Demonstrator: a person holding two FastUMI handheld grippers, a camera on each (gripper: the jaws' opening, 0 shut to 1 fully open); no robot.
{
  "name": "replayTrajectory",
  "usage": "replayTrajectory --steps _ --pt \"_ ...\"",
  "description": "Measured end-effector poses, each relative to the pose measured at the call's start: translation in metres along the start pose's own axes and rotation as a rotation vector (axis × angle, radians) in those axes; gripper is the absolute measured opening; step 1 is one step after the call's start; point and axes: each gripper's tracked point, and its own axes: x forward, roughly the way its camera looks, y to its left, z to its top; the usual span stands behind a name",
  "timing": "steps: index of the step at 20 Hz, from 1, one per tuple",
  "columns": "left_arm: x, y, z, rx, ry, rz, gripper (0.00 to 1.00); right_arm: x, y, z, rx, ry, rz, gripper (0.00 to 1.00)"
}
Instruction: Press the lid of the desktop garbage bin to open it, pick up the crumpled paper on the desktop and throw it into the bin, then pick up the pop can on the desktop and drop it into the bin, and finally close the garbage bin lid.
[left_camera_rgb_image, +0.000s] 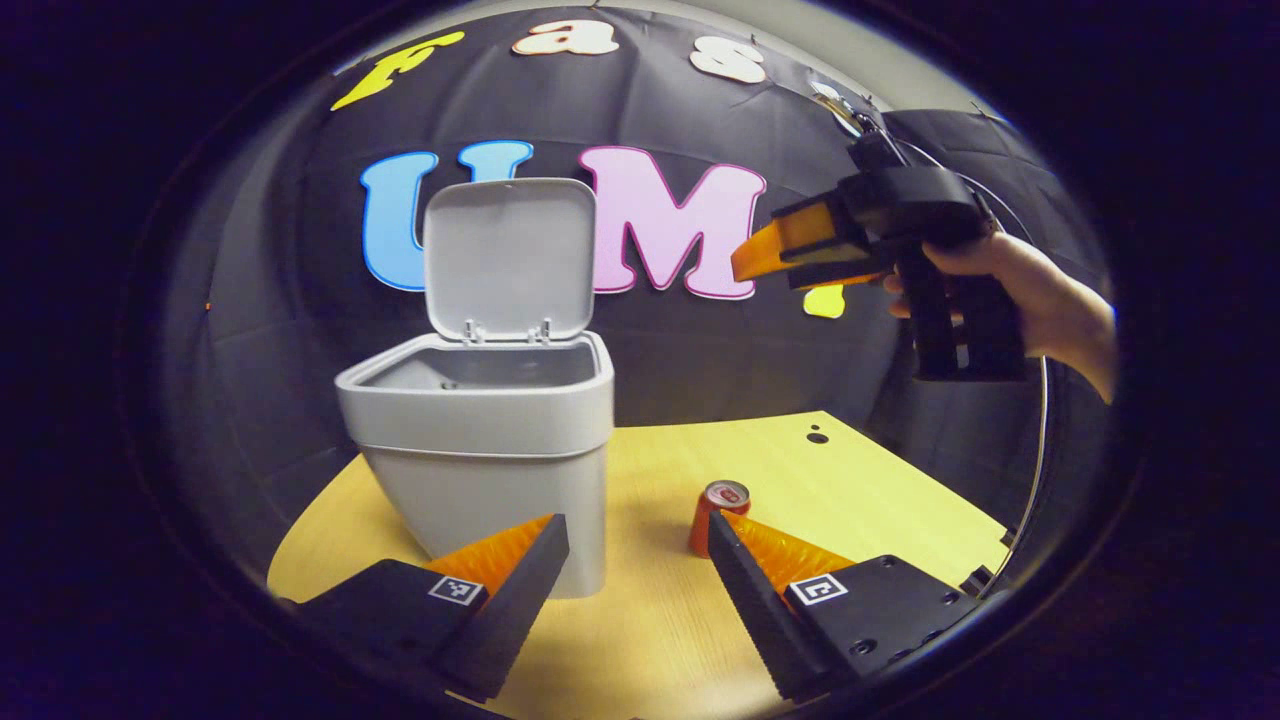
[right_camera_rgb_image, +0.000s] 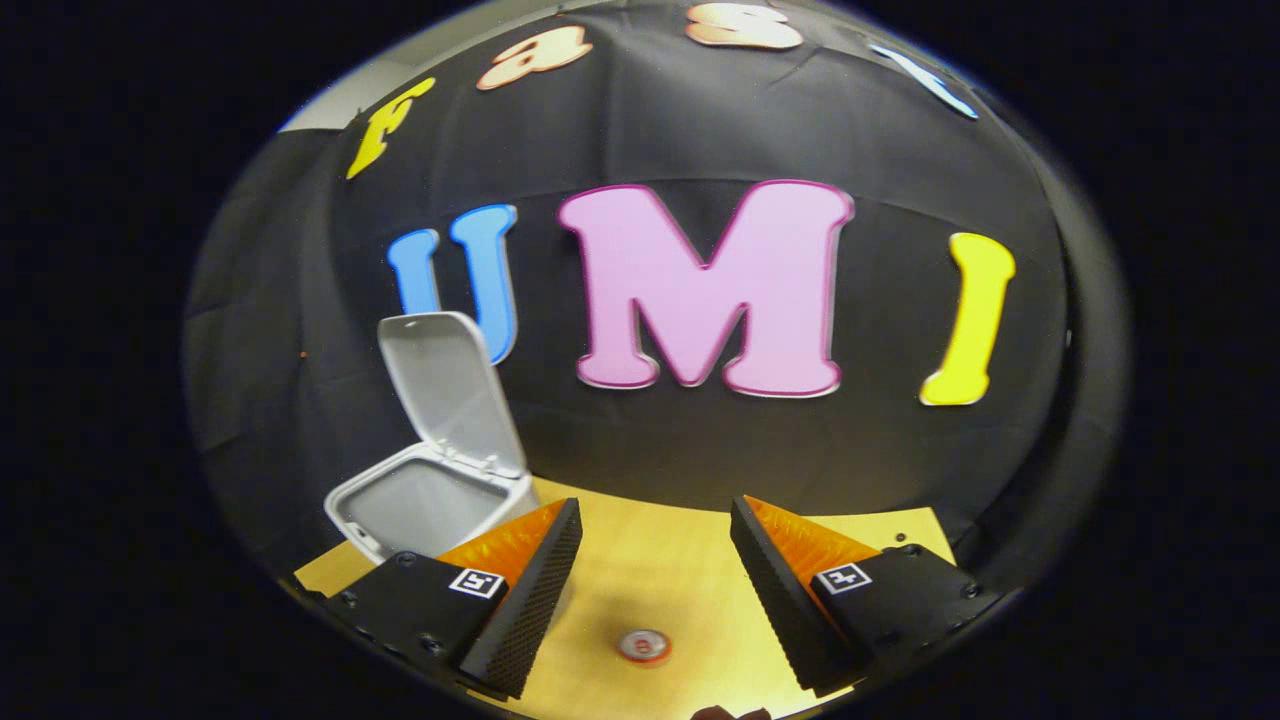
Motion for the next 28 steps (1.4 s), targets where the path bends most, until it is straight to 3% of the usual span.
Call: replayTrajectory --steps 4,8,13,18,25,28 --pt "0.059 -0.039 -0.035 0.067 0.023 -0.06 0.95 -0.01 -0.077 -0.003 0.012 -0.043 -0.139 0.96" --pt "0.112 -0.054 -0.071 0.112 0.069 -0.058 0.95 -0.018 -0.139 0.003 -0.062 -0.136 -0.261 0.96" --pt "0.159 -0.062 -0.099 0.062 0.111 -0.073 0.95 -0.011 -0.167 0.0 -0.131 -0.166 -0.283 0.96" --pt "0.192 -0.06 -0.106 0.048 0.125 -0.072 0.95 0.004 -0.188 -0.024 -0.094 -0.1 -0.292 0.97" --pt "0.207 -0.063 -0.099 0.059 0.124 -0.062 0.95 0.006 -0.199 -0.043 -0.082 -0.059 -0.292 0.97" --pt "0.202 -0.068 -0.091 0.076 0.123 -0.064 0.88 0.006 -0.199 -0.041 -0.079 -0.061 -0.288 0.97"
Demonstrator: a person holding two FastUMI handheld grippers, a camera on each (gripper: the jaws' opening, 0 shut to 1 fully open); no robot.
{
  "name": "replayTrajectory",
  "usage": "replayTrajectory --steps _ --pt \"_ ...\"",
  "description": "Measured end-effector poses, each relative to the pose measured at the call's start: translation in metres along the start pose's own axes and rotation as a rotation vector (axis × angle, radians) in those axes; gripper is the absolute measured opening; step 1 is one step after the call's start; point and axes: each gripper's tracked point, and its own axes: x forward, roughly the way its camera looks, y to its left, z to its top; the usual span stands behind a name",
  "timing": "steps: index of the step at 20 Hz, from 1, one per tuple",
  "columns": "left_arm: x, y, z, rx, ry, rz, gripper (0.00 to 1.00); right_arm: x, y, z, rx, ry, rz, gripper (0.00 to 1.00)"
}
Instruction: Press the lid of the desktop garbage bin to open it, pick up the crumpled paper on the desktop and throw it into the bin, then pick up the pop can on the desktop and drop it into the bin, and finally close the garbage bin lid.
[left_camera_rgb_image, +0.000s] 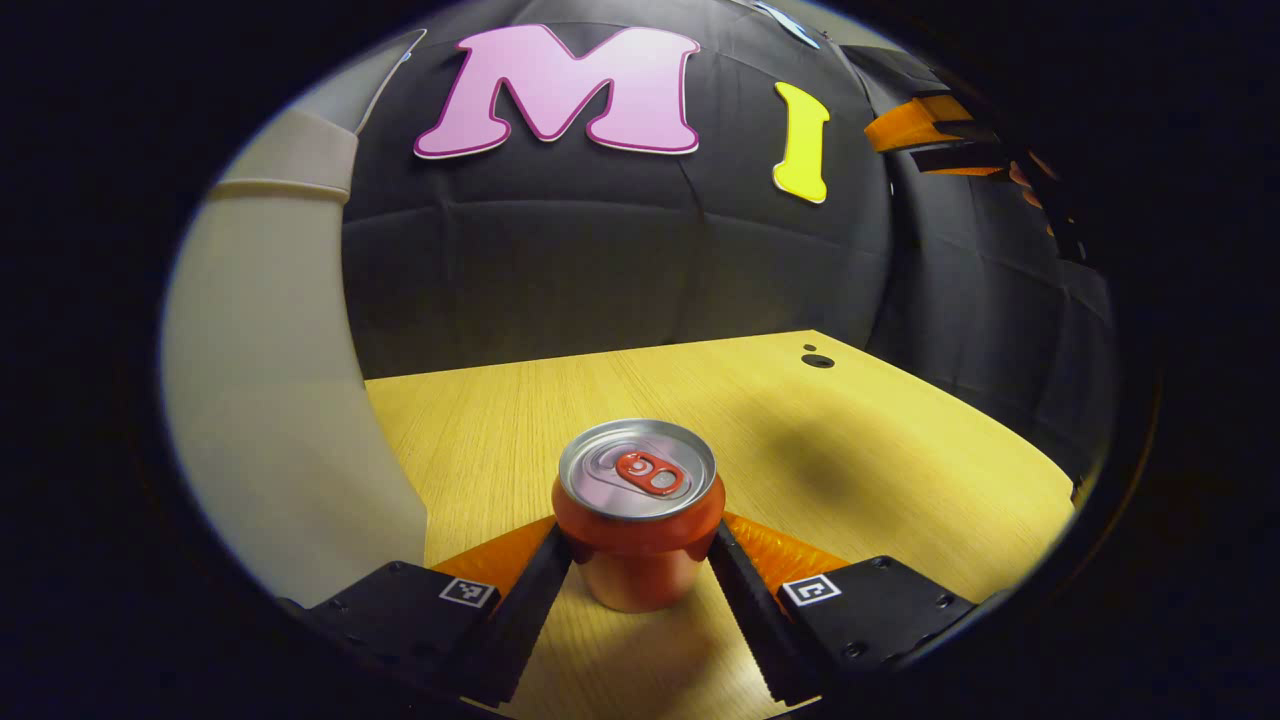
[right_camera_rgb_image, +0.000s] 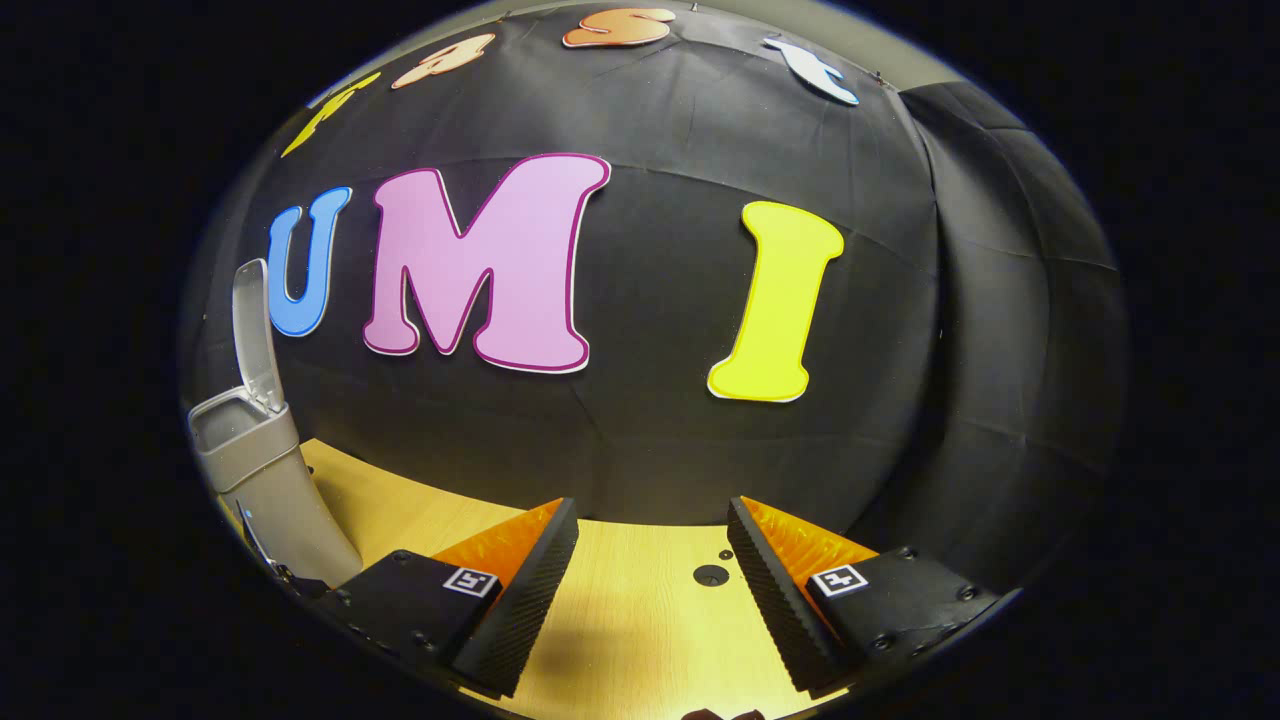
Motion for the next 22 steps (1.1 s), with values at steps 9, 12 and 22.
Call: replayTrajectory --steps 9,12,22 --pt "-0.073 -0.013 0.121 0.005 -0.132 0.007 0.88 -0.03 0.007 0.02 0.035 -0.022 0.015 0.97" --pt "-0.102 -0.008 0.173 0.019 -0.189 0.025 0.88 -0.043 0.007 0.033 0.041 -0.04 0.013 0.97" --pt "-0.187 0.125 0.267 0.093 -0.328 0.261 0.88 -0.108 0.02 0.08 0.136 -0.079 0.01 0.97"
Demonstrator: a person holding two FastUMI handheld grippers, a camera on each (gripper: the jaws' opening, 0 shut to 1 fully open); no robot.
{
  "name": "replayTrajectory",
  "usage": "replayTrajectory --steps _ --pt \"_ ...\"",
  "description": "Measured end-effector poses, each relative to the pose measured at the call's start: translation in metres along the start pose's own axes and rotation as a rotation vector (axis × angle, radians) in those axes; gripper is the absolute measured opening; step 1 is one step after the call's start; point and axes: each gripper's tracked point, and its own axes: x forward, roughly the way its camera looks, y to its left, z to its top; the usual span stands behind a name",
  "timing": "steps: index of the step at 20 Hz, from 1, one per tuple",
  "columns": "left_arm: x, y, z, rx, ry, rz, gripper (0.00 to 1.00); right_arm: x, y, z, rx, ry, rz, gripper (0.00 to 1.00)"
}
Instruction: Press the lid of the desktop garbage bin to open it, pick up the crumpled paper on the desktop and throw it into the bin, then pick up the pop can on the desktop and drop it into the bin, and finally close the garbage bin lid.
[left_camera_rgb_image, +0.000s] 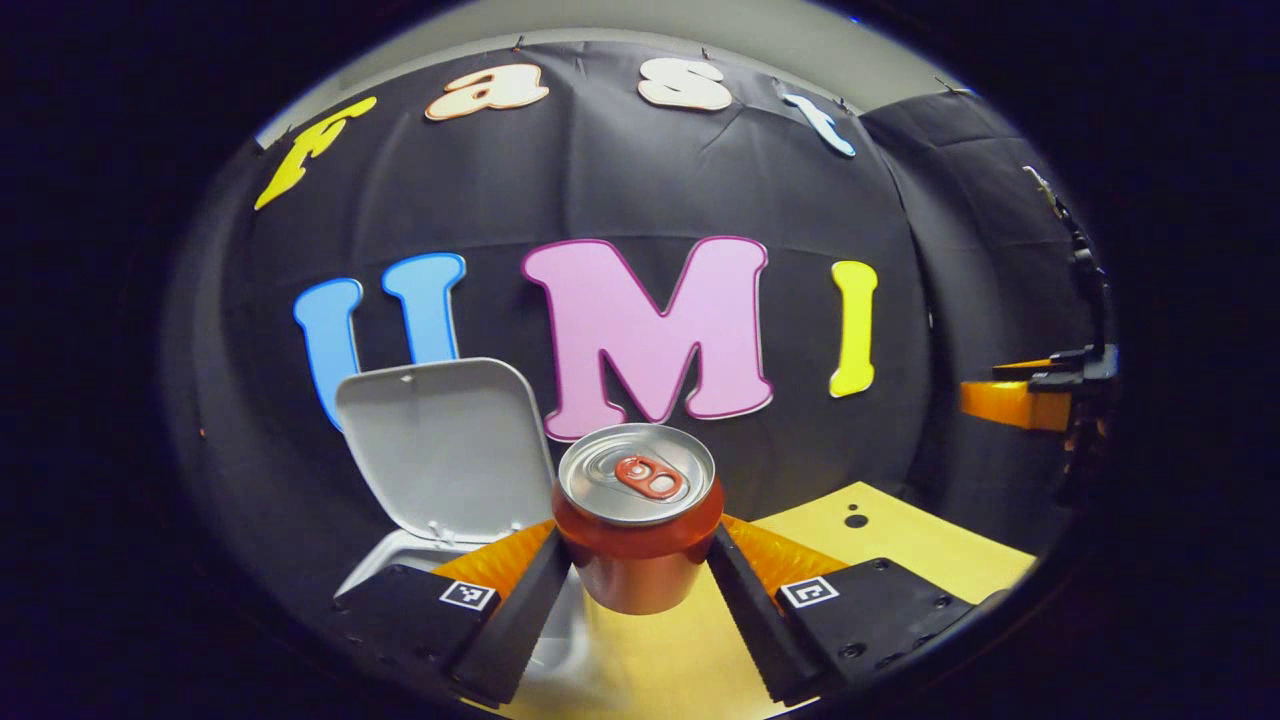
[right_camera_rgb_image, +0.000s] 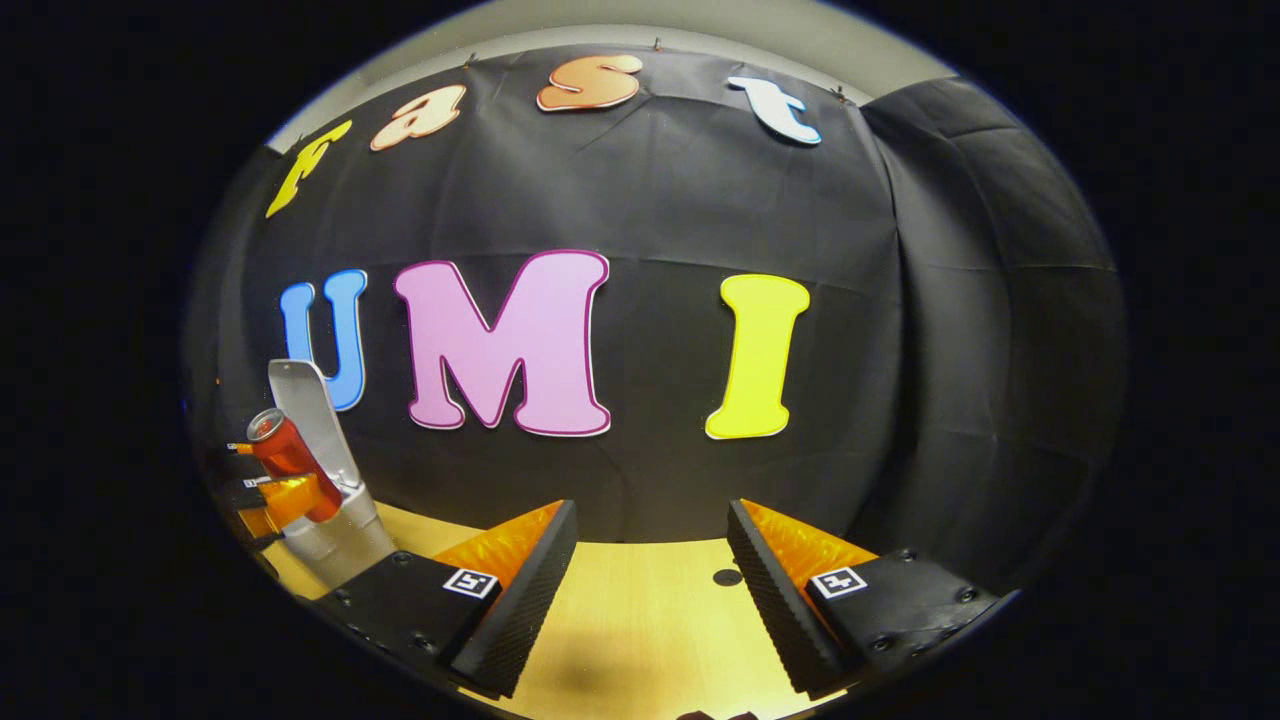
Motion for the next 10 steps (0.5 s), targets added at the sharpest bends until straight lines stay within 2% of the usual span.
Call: replayTrajectory --steps 2,4,6,10 --pt "-0.003 0.039 -0.013 0.029 0.031 0.06 0.88 -0.012 0.009 0.01 -0.013 -0.015 0.014 0.96" --pt "-0.003 0.065 -0.029 0.031 0.065 0.081 0.88 -0.024 0.015 0.021 -0.048 -0.052 0.014 0.97" --pt "-0.002 0.082 -0.045 0.024 0.097 0.093 0.88 -0.031 0.02 0.023 -0.065 -0.067 0.019 0.96" --pt "-0.003 0.095 -0.063 -0.026 0.135 0.102 0.88 -0.043 0.028 0.01 -0.043 -0.017 0.032 0.96"
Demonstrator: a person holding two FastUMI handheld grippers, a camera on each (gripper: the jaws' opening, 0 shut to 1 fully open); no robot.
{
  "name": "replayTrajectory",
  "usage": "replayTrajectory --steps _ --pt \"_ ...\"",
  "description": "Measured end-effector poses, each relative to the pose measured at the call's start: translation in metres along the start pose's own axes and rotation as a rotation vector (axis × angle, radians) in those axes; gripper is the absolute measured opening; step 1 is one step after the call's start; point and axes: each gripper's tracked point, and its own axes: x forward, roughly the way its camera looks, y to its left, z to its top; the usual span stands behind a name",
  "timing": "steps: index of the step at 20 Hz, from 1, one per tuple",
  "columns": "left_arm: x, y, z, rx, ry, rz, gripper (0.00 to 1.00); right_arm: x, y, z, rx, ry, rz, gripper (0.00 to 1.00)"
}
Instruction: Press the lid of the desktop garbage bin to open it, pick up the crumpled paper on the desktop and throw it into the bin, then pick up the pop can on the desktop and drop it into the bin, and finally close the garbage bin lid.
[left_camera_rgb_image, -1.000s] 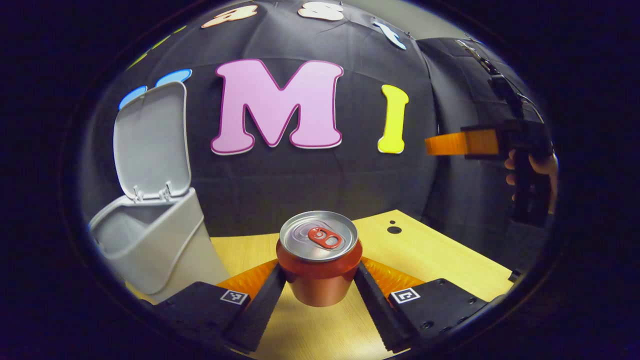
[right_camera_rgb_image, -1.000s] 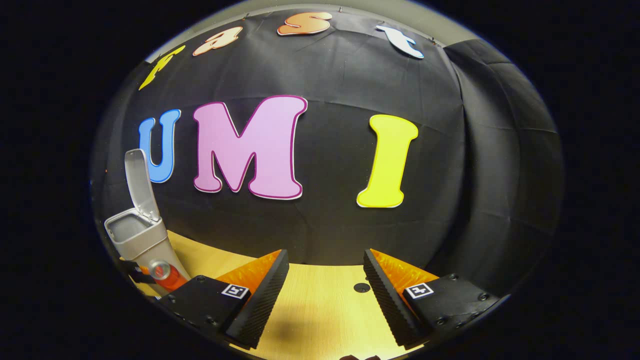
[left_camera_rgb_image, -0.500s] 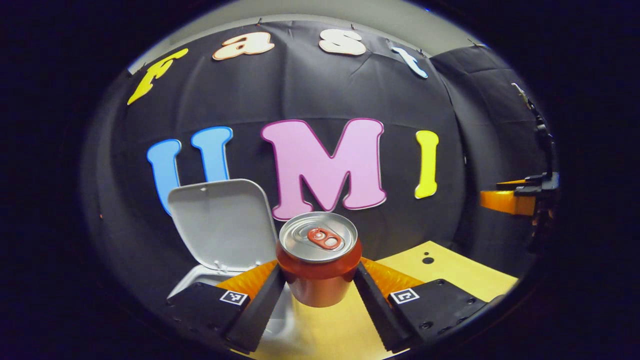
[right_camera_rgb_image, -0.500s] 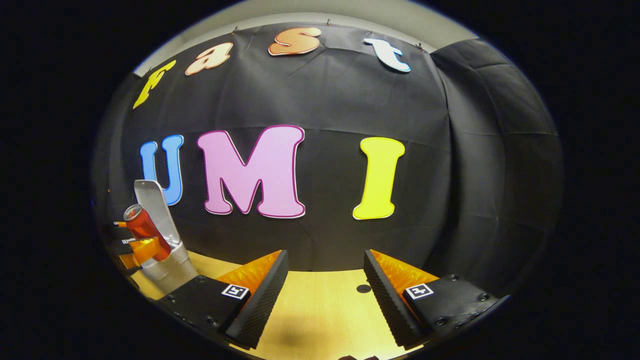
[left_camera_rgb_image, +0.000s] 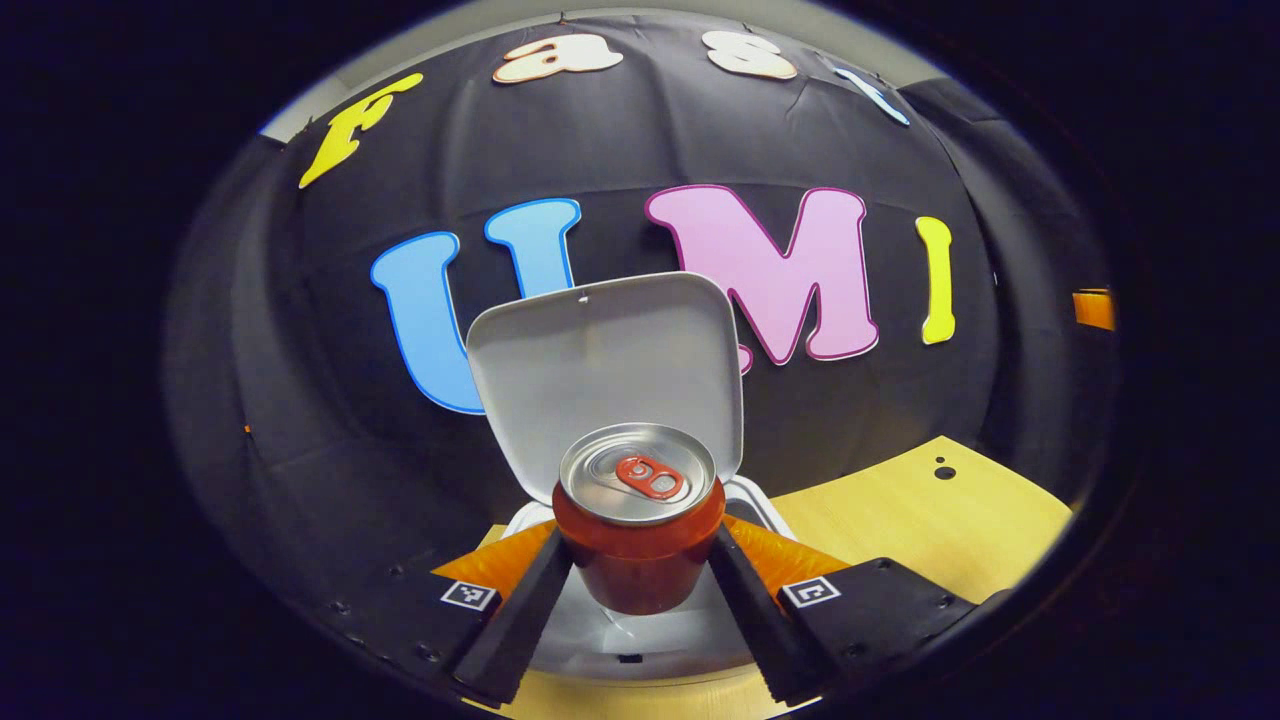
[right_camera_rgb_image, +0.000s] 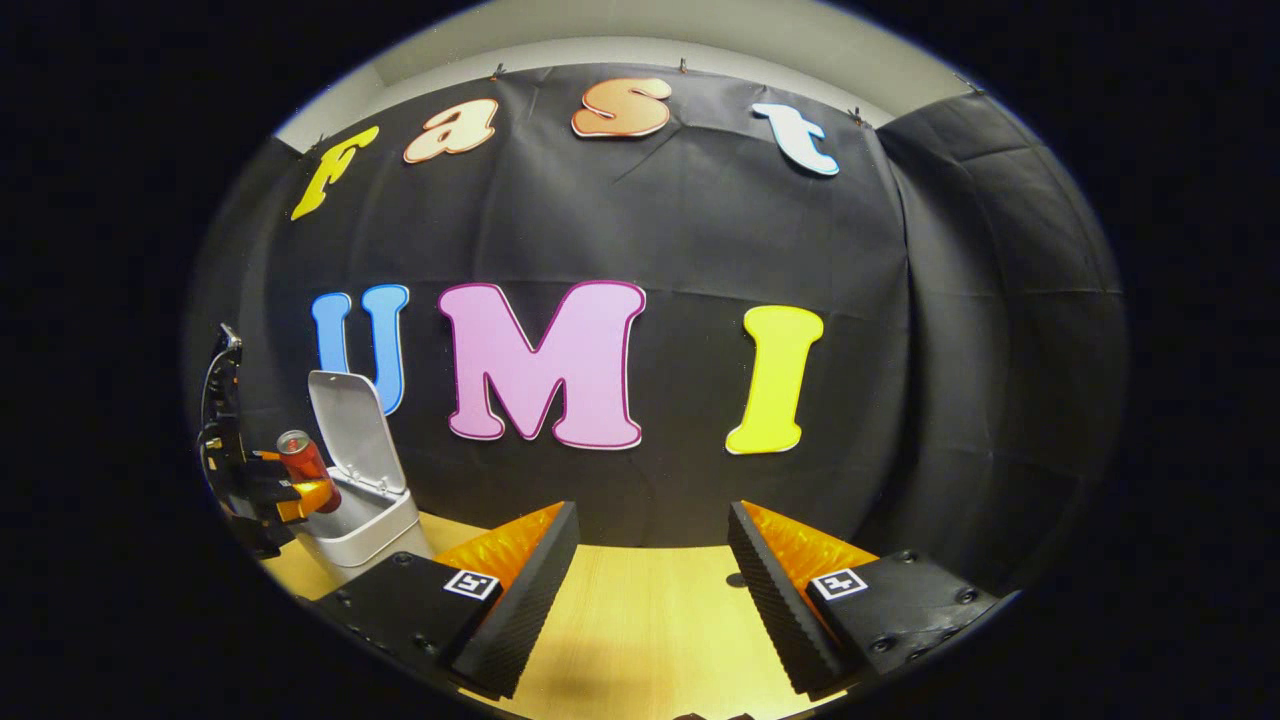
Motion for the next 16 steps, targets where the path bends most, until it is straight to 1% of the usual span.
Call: replayTrajectory --steps 2,3,4,7,9,12,16 --pt "0.0 0.005 -0.004 -0.024 0.005 0.018 0.9 -0.002 -0.001 0.0 0.001 0.004 0.0 0.97" --pt "0.0 0.008 -0.006 -0.03 0.008 0.028 0.94 -0.004 -0.001 -0.001 -0.005 0.005 -0.002 0.97" --pt "-0.002 0.01 -0.007 -0.032 0.007 0.037 0.96 -0.004 0.0 -0.003 -0.011 0.004 0.003 0.96" --pt "-0.007 0.019 0.001 -0.016 -0.008 0.074 0.96 -0.001 0.005 -0.011 -0.025 0.023 0.029 0.97" --pt "-0.012 0.023 0.013 -0.009 -0.024 0.089 0.96 0.003 0.013 -0.015 -0.009 0.037 0.053 0.97" --pt "-0.021 0.027 0.044 -0.019 -0.055 0.084 0.96 0.013 0.02 -0.013 0.0 0.034 0.084 0.97" --pt "-0.025 0.021 0.105 -0.058 -0.123 0.03 0.96 0.03 0.025 -0.008 0.0 0.03 0.123 0.96"
